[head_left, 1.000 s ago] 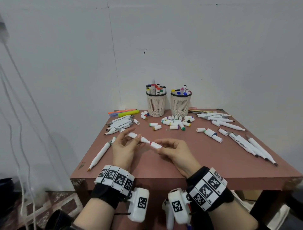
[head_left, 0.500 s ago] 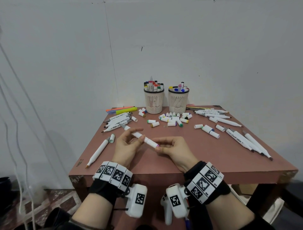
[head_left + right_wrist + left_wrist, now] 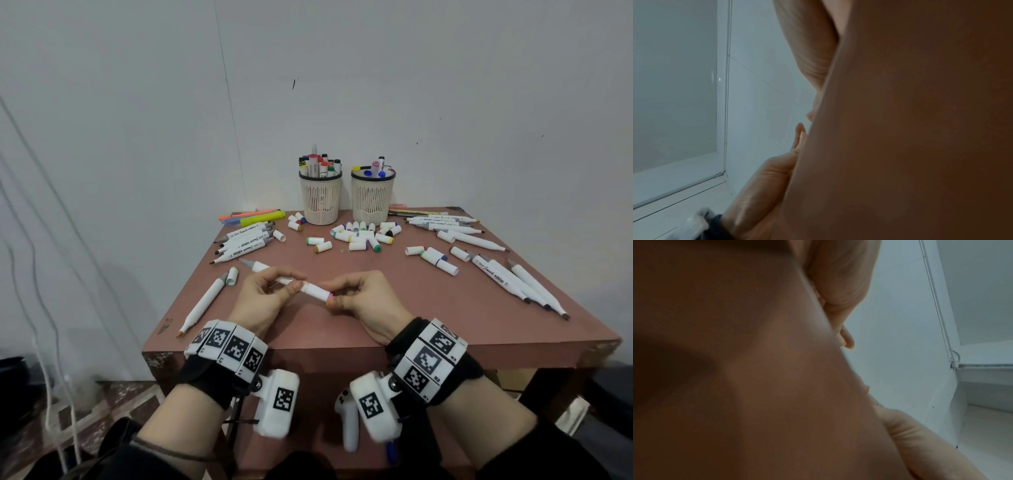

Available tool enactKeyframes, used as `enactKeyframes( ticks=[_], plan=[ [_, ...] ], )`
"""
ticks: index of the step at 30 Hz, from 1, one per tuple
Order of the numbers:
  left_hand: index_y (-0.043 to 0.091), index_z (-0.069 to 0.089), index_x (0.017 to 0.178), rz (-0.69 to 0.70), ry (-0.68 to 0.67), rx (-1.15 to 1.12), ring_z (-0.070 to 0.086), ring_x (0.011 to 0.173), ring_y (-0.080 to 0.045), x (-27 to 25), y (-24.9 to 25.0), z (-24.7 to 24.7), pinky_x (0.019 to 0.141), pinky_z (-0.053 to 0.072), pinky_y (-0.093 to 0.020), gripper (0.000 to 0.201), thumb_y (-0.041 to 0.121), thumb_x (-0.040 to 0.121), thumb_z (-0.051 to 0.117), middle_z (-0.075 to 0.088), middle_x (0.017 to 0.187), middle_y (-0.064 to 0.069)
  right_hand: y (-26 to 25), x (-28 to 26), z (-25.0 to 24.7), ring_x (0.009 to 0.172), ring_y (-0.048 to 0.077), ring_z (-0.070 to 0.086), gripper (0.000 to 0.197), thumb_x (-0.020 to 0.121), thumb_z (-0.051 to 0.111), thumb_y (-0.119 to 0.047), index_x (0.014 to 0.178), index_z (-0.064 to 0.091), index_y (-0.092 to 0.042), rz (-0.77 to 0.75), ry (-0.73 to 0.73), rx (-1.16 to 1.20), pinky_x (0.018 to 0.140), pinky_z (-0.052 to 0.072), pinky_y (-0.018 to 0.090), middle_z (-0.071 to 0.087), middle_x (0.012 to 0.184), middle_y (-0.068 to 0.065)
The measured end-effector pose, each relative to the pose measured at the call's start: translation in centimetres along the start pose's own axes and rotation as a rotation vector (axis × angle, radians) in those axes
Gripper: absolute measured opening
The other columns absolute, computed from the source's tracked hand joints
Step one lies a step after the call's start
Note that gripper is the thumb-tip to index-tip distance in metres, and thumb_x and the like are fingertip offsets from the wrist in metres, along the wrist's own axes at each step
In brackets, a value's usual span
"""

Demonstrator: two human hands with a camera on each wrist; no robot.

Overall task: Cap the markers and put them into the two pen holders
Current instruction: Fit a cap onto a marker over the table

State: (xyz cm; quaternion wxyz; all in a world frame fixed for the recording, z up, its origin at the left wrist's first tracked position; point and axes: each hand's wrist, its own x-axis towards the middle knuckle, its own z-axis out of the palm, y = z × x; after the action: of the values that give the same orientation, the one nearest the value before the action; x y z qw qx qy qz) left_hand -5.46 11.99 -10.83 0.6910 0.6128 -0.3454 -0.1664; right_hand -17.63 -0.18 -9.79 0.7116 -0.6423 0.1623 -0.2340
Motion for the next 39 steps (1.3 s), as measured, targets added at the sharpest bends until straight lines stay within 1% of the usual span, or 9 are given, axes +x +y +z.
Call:
enactKeyframes(
  ticks=[6,11,15,21,25,29,31,34,39],
  plan=[
    [0.03,0.075,0.067,-0.029,-0.029,-0.001,0.041,0.056,-0.01,0.1,0.1,0.0,0.052,0.033,-0.02,0.038,-0.002,0.083,0.062,0.054,0.061,0.003,-0.1,-0.1,0.0,0.053,0.015,0.06,0.034,0.071,0.062,0.025,0.071,0.072,-0.008,-0.001,-0.022,-0.018,0.053,0.055,0.022,0.066,0.065,0.011],
    [0.024,0.076,0.071,-0.069,-0.047,-0.094,0.053,0.077,-0.021,0.3,0.1,0.2,0.072,0.05,-0.026,0.033,0.0,0.086,0.059,0.061,0.073,-0.003,-0.2,-0.3,0.2,0.055,0.014,0.063,0.029,0.072,0.066,0.02,0.075,0.072,-0.008,-0.004,-0.035,-0.031,0.056,0.056,0.023,0.068,0.067,0.01],
    [0.01,0.065,0.091,-0.133,-0.039,-0.183,0.059,0.083,-0.025,0.4,0.3,0.6,0.076,0.057,-0.025,0.015,0.007,0.094,0.05,0.056,0.09,-0.018,-0.2,-0.5,0.6,0.057,0.015,0.062,0.018,0.075,0.07,0.008,0.08,0.072,-0.009,-0.036,-0.025,-0.015,0.062,0.055,0.026,0.068,0.067,0.01],
    [0.014,0.038,0.088,-0.143,0.038,-0.261,0.054,0.067,-0.019,0.5,0.5,1.0,0.064,0.056,-0.024,0.013,0.007,0.097,0.044,0.046,0.078,-0.01,-0.8,-1.3,0.9,0.061,0.013,0.063,0.016,0.074,0.073,0.004,0.085,0.071,-0.008,-0.062,-0.027,-0.038,0.063,0.056,0.026,0.07,0.07,0.006],
    [0.015,0.034,0.081,-0.14,0.018,-0.294,0.055,0.055,-0.018,0.2,0.8,1.1,0.056,0.051,-0.025,0.022,0.008,0.095,0.049,0.048,0.073,-0.012,-1.7,-1.6,0.2,0.06,0.016,0.062,0.018,0.074,0.072,0.005,0.089,0.069,-0.004,0.0,-0.018,0.038,0.062,0.055,0.027,0.067,0.072,0.008],
    [0.014,0.034,0.074,-0.102,-0.001,-0.197,0.054,0.072,-0.031,0.1,0.8,1.1,0.048,0.049,-0.022,0.029,0.008,0.091,0.057,0.047,0.077,-0.018,-4.0,-1.5,-1.4,0.06,0.017,0.062,0.017,0.078,0.064,0.011,0.088,0.066,-0.002,0.079,-0.015,0.074,0.063,0.055,0.024,0.064,0.073,0.011],
    [0.012,0.036,0.072,-0.089,-0.001,-0.186,0.056,0.072,-0.033,-0.1,1.2,1.1,0.046,0.047,-0.02,0.029,0.005,0.089,0.059,0.046,0.072,-0.016,-5.8,-0.9,-2.0,0.064,0.018,0.063,0.018,0.078,0.063,0.012,0.088,0.067,-0.002,0.048,-0.036,-0.016,0.064,0.055,0.021,0.064,0.075,0.012],
    [0.009,0.036,0.078,-0.109,-0.03,-0.26,0.057,0.046,-0.015,-0.5,2.1,1.2,0.042,0.045,-0.017,0.026,-0.005,0.09,0.054,0.043,0.069,-0.013,-8.2,1.1,-2.7,0.067,0.019,0.062,0.016,0.079,0.066,0.007,0.089,0.068,-0.005,-0.013,-0.048,-0.27,0.066,0.055,0.022,0.065,0.079,0.014],
    [0.008,0.039,0.105,-0.143,-0.019,-0.29,0.056,0.043,-0.01,-0.8,2.6,1.2,0.044,0.048,-0.019,0.026,-0.007,0.089,0.053,0.047,0.075,-0.017,-10.3,7.2,-3.9,0.071,0.007,0.059,0.015,0.085,0.066,-0.007,0.099,0.068,-0.012,-0.012,-0.07,-0.873,0.068,0.051,0.017,0.066,0.086,0.002]
  ],
)
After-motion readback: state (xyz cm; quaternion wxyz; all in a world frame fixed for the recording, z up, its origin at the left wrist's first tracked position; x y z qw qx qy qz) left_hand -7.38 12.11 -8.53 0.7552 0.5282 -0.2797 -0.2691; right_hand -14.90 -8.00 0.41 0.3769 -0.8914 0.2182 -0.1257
